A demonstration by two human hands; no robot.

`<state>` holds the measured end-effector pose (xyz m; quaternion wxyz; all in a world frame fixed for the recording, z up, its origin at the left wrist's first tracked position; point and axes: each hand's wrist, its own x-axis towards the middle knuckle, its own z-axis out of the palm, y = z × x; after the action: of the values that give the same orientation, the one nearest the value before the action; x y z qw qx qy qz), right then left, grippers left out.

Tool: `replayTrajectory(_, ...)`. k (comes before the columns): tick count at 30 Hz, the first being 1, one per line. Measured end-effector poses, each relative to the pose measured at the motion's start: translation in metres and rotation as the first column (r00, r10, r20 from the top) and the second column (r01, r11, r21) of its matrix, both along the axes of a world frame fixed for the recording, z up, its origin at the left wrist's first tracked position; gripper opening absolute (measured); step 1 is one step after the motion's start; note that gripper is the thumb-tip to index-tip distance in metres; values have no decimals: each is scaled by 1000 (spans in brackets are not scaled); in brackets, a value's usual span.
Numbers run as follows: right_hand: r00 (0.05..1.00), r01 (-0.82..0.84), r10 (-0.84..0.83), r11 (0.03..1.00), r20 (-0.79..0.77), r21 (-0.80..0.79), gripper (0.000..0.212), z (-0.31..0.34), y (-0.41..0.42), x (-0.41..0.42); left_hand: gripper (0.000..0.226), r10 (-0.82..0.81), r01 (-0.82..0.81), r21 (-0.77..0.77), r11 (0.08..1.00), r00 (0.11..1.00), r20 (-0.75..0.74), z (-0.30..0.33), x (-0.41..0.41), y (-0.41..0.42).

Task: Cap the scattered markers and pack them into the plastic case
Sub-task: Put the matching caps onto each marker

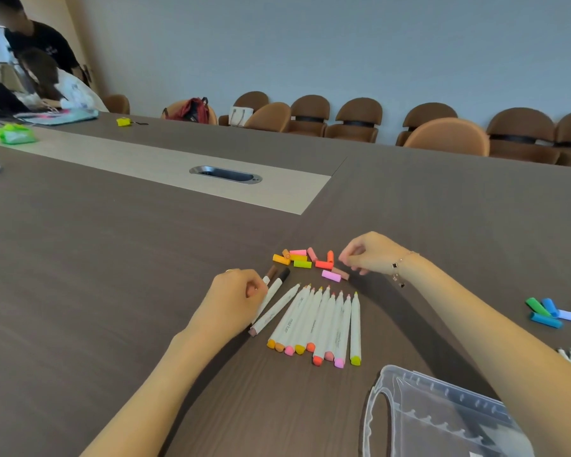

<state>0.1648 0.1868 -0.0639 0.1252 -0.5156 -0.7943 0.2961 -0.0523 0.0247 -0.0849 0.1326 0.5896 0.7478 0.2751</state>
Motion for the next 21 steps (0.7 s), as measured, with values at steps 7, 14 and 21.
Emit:
replayTrajectory(7, 997, -55, 54, 998, 49, 23, 15, 3, -3, -13, 14, -91, 95, -69, 993, 994, 62, 4, 1, -3)
replayTrajectory(14, 996, -69, 69, 998, 63, -7, 11, 6, -3, -18, 19, -41, 33, -134, 990, 998, -53, 2, 11, -1)
replayTrajectory(21, 1000, -6, 3, 996, 31, 85, 17, 5, -4, -16, 8, 10, -29, -133, 991, 990, -143, 2, 19, -5)
